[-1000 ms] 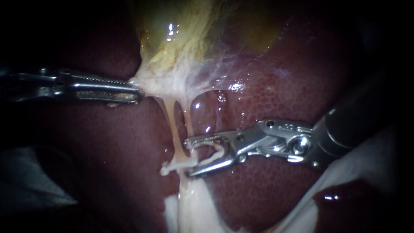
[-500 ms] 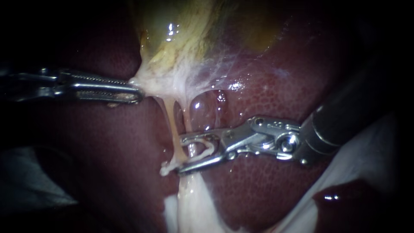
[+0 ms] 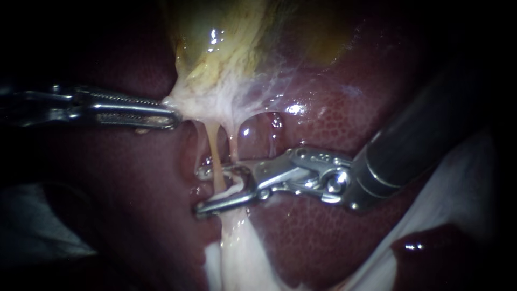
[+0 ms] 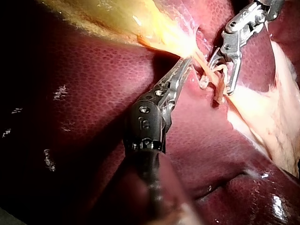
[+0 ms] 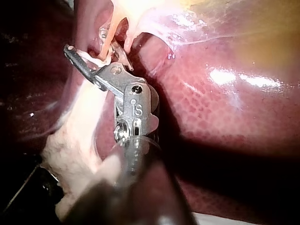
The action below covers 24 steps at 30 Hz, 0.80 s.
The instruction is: Clipping second clip left tube
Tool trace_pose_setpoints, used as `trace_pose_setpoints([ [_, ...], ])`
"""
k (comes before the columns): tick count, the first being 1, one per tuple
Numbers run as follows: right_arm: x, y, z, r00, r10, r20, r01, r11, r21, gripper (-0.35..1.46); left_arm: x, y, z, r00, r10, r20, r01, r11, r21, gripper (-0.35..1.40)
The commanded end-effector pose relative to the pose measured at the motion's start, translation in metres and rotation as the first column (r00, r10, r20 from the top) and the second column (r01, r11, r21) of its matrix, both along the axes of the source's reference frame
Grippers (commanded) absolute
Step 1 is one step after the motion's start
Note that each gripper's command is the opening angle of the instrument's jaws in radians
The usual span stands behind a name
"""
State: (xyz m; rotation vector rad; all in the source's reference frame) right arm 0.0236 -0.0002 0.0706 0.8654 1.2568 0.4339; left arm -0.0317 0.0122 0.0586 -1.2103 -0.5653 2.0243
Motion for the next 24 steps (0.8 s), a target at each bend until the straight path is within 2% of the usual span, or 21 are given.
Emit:
trace_pose_setpoints([
  [1,0.0002,0.0,-0.0002,1.0,-0.004,-0.001,0.004,1.0,-0.001,0.5,0.0,0.0,0.0,1.0,0.0,0.0,0.0,1.0,0.0,-0.35],
  [9,0.0011,-0.0006,-0.0016,0.9998,0.005,-0.02,-0.005,1.0,0.004,0.5,-0.0002,0.0,0.0,1.0,-0.001,-0.001,0.001,1.0,0.0,-0.35],
  [14,0.001,-0.0009,-0.0036,0.9982,-0.009,-0.059,0.01,1.0,0.019,0.5,-0.0001,0.0,0.0,1.0,0.0,-0.001,0.0,1.0,0.0,-0.35],
  [20,0.0007,-0.0008,-0.0063,0.9957,-0.01,-0.092,0.013,0.999,0.034,0.49,0.0001,-0.0001,0.0,1.0,0.0,0.0,0.0,1.0,0.0,-0.35],
  [24,0.0006,-0.0006,-0.007,0.9953,-0.011,-0.096,0.015,0.999,0.043,0.48,0.0001,-0.0001,0.0,1.0,0.0,0.0,0.0,1.0,0.0,-0.35],
])
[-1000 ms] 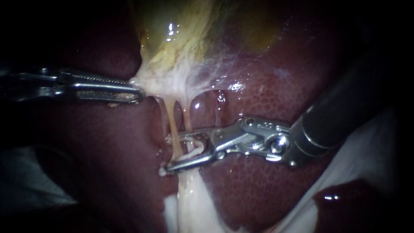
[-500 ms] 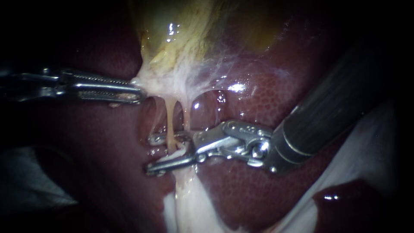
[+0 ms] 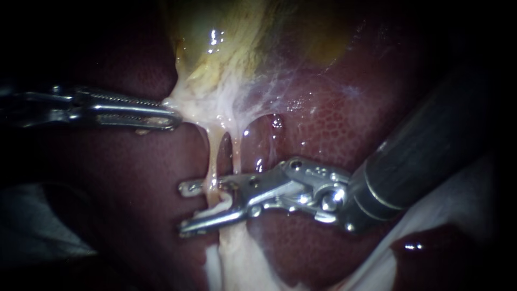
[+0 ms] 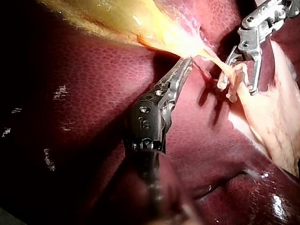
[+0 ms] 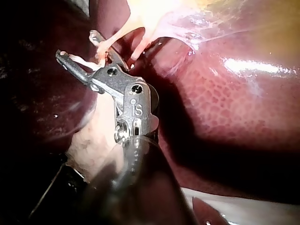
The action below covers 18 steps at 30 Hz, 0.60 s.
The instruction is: Clipping second clip left tube
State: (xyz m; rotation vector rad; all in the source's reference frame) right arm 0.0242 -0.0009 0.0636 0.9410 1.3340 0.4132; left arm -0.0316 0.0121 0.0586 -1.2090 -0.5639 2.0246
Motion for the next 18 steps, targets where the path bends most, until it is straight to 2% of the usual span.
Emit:
trace_pose_setpoints([
  [1,-0.0001,0.0,0.0,1.0,0.0,0.001,0.0,1.0,0.001,0.48,0.0,0.0,-0.0001,1.0,0.001,0.001,-0.001,1.0,0.0,-0.35],
  [7,-0.0008,0.0001,0.0004,0.9999,-0.005,0.013,0.004,0.999,0.04,0.36,0.0,0.0,-0.0001,1.0,0.001,0.001,-0.001,1.0,0.0,-0.35],
  [18,-0.0019,0.0008,0.0004,0.9998,-0.011,0.019,0.009,0.997,0.071,-0.14,0.0,0.0,-0.0001,1.0,0.001,0.001,-0.001,1.0,0.0,-0.35],
])
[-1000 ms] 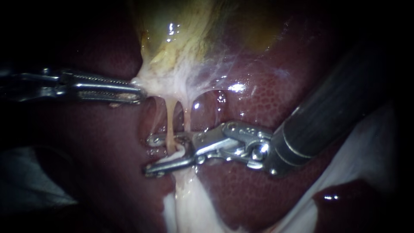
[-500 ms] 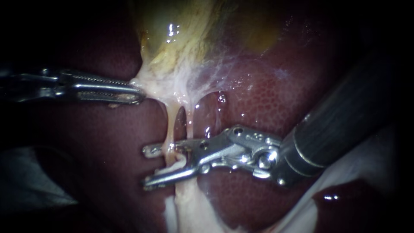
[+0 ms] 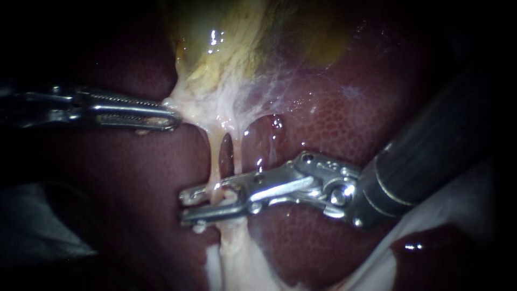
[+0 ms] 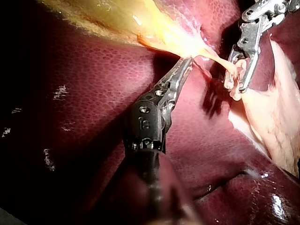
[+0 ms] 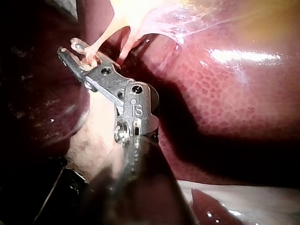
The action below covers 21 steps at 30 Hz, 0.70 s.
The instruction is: Clipping second clip left tube
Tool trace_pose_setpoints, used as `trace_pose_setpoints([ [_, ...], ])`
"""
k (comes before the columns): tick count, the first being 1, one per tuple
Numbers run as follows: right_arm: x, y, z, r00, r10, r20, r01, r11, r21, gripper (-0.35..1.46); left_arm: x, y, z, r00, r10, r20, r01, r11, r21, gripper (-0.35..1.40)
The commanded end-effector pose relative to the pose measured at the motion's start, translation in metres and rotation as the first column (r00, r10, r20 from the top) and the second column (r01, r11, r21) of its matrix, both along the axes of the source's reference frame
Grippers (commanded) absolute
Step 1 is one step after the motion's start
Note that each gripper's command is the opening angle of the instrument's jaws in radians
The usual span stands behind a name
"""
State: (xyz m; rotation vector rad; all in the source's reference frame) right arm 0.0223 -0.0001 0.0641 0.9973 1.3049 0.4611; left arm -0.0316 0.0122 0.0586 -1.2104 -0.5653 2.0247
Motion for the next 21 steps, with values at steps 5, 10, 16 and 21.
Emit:
trace_pose_setpoints([
  [5,-0.0002,0.0,-0.0001,0.9999,-0.006,0.01,0.005,0.999,0.037,-0.35,0.0,0.0,0.0,1.0,0.0,0.0,0.0,1.0,0.0,-0.35],
  [10,-0.0005,0.0001,0.0001,0.9998,-0.012,0.015,0.011,0.999,0.04,-0.35,0.0,0.0,0.0,1.0,0.0,0.0,0.0,1.0,0.0,-0.35],
  [16,-0.0007,0.0003,0.0005,0.9998,-0.012,0.015,0.012,0.999,0.04,-0.35,0.0,0.0,0.0,1.0,0.0,0.0,0.0,1.0,0.0,-0.35],
  [21,-0.0007,0.0003,0.0006,0.9998,-0.013,0.015,0.012,0.999,0.04,-0.35,-0.0001,0.0,0.0,1.0,0.0,0.0,0.0,1.0,0.0,-0.35],
])
